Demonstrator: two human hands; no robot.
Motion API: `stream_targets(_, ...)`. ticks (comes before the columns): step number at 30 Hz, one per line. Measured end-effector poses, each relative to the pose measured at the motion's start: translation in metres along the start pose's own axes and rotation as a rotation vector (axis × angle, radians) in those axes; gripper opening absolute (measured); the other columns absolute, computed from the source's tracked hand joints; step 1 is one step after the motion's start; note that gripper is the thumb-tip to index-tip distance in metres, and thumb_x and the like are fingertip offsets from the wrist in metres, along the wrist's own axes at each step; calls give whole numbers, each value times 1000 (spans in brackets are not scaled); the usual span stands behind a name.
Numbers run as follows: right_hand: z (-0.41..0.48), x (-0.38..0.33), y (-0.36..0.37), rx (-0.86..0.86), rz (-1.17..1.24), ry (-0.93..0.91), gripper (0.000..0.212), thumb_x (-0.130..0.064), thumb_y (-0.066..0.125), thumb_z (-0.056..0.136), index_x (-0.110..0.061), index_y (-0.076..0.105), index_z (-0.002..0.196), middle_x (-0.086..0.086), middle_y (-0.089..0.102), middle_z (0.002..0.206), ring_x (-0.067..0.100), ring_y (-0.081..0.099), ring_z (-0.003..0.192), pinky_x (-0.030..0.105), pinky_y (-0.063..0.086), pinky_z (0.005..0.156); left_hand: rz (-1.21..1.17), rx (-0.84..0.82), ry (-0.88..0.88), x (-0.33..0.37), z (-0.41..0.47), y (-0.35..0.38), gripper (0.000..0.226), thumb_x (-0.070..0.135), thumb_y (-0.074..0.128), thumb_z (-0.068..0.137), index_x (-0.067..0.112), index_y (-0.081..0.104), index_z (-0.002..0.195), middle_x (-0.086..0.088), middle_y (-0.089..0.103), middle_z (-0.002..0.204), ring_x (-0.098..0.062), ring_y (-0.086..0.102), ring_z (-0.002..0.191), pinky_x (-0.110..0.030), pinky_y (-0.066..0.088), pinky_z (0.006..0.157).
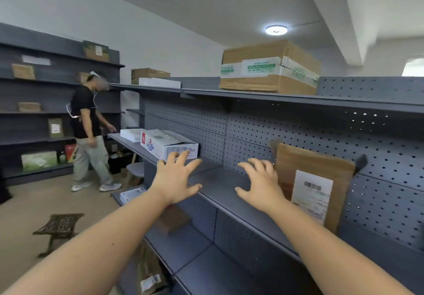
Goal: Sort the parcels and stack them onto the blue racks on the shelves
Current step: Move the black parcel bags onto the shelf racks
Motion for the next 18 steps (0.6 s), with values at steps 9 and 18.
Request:
stream_targets(9,50,-120,56,-46,4,-141,64,-49,58,84,-35,30,141,-3,20,151,26,0,141,46,9,113,14,80,-202,-129,-28,9,81,79,41,75,43,21,146,-6,19,157,-35,20,137,-57,32,101)
stream_targets(18,103,-213,114,-84,123,-182,65,-49,59,83,-35,32,141,-4,26,150,25,5,140,44,14,113,68,96,-299,-246,-68,20,83,81,28,70,41,36,142,-9,30,154,-40,23,139,-66,18,107)
Point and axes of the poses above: each hand's wrist, its own z-axis towards the middle knuckle, its own y-axis out of the palm, x = y × z, the point moved 5 cm from there along z, towards the middle knuckle
